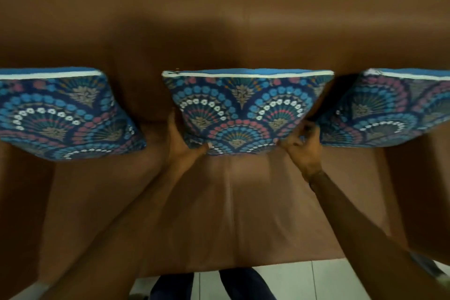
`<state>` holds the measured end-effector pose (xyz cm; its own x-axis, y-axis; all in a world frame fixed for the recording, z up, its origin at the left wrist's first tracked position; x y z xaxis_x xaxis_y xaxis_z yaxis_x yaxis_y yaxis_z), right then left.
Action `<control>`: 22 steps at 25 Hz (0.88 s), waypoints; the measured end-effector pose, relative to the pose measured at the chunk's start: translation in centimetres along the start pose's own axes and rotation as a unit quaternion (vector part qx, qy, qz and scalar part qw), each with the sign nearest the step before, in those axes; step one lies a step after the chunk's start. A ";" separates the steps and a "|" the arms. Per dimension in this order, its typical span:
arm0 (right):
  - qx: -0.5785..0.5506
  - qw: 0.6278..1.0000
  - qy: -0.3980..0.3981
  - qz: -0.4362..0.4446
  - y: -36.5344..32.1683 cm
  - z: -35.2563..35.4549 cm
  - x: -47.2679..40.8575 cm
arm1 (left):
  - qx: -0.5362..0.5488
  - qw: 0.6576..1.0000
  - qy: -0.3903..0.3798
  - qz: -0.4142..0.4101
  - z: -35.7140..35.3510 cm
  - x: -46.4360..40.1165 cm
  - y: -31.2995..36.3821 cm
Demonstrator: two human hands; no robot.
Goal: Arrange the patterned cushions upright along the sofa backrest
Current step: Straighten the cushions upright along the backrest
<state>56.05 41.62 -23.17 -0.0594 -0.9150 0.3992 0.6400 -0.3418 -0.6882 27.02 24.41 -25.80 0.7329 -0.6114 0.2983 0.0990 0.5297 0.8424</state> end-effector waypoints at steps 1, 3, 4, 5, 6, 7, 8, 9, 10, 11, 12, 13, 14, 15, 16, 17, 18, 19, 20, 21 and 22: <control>-0.034 0.999 -0.027 0.006 -1.3 0.4 -1.5 | 0.001 1.000 -0.007 -0.009 -0.6 -0.7 1.3; -0.086 0.991 -0.099 0.013 -3.3 -0.3 -3.4 | 0.004 1.000 -0.004 0.000 -1.6 -1.8 2.7; -0.091 0.990 -0.111 0.016 -3.8 -0.8 -3.8 | 0.011 1.000 0.001 0.004 -2.0 -2.0 3.1; -0.090 0.990 -0.106 0.022 -3.9 -1.1 -3.7 | 0.010 1.000 0.011 0.012 -2.3 -1.8 3.2; -0.093 0.991 -0.094 0.031 -3.8 -1.1 -3.4 | 0.006 1.000 0.019 0.024 -2.6 -1.4 3.1; -0.096 0.991 -0.086 0.039 -3.5 -1.2 -3.0 | -0.002 0.999 0.020 0.037 -2.8 -1.1 2.9; -0.104 0.990 -0.083 0.048 -3.0 -1.3 -2.8 | -0.004 0.999 0.024 0.040 -3.1 -1.0 2.4; -0.113 0.988 -0.084 0.057 -2.6 -1.5 -2.5 | -0.006 0.999 0.027 0.032 -3.0 -0.9 2.0; -0.124 0.986 -0.089 0.061 -2.3 -1.7 -2.3 | -0.004 0.999 0.031 0.019 -2.9 -0.9 1.6; -0.133 0.985 -0.088 0.065 -2.1 -1.8 -2.4 | 0.000 0.999 0.038 0.000 -2.9 -0.9 1.4; -0.143 0.983 -0.090 0.066 -1.9 -1.9 -2.5 | 0.005 0.998 0.052 -0.018 -2.9 -0.7 1.2; -0.148 0.983 -0.094 0.061 -1.7 -1.9 -2.4 | 0.006 0.998 0.068 -0.018 -3.1 -0.3 0.6; -0.147 0.983 -0.095 0.055 -1.5 -1.8 -2.3 | 0.013 0.996 0.083 -0.002 -3.6 0.3 -0.4; -0.143 0.984 -0.097 0.043 -0.9 -1.5 -2.3 | 0.009 0.995 0.100 0.029 -4.6 0.9 -1.8; -0.134 0.986 -0.098 0.027 0.0 -1.0 -2.3 | -0.007 0.991 0.117 0.058 -5.9 1.7 -3.4; -0.129 0.986 -0.101 0.014 1.2 -0.2 -2.5 | -0.028 0.989 0.119 0.077 -7.7 3.1 -4.1; -0.113 0.989 -0.096 0.003 2.9 0.9 -2.9 | -0.041 0.990 0.099 0.091 -9.6 4.8 -3.7; -0.095 0.992 -0.083 -0.009 4.7 2.3 -3.5 | -0.041 0.993 0.059 0.096 -11.7 7.1 -1.6; -0.082 0.994 -0.065 -0.027 6.5 4.2 -4.2 | -0.039 0.996 0.007 0.083 -14.1 8.9 0.3; -0.083 0.995 -0.034 -0.049 8.2 6.4 -4.9 | -0.050 0.996 -0.039 0.063 -16.5 10.6 2.7; -0.093 0.993 0.008 -0.073 9.7 9.6 -5.7 | -0.065 0.995 -0.072 0.033 -19.3 11.9 4.8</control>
<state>69.88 45.55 -26.29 -0.1534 -0.8558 0.4941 0.4706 -0.5029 -0.7250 49.24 31.03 -26.89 0.6374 -0.6453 0.4210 0.1471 0.6382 0.7557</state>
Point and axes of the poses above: each hand's wrist, its own x-axis away from the middle knuckle, its own z-axis out of the back of the hand, y = z × x, the point moved 4 cm from there along -x, towards the middle knuckle, and after that the axes turned 8 degrees about y, right-handed, at the moved point
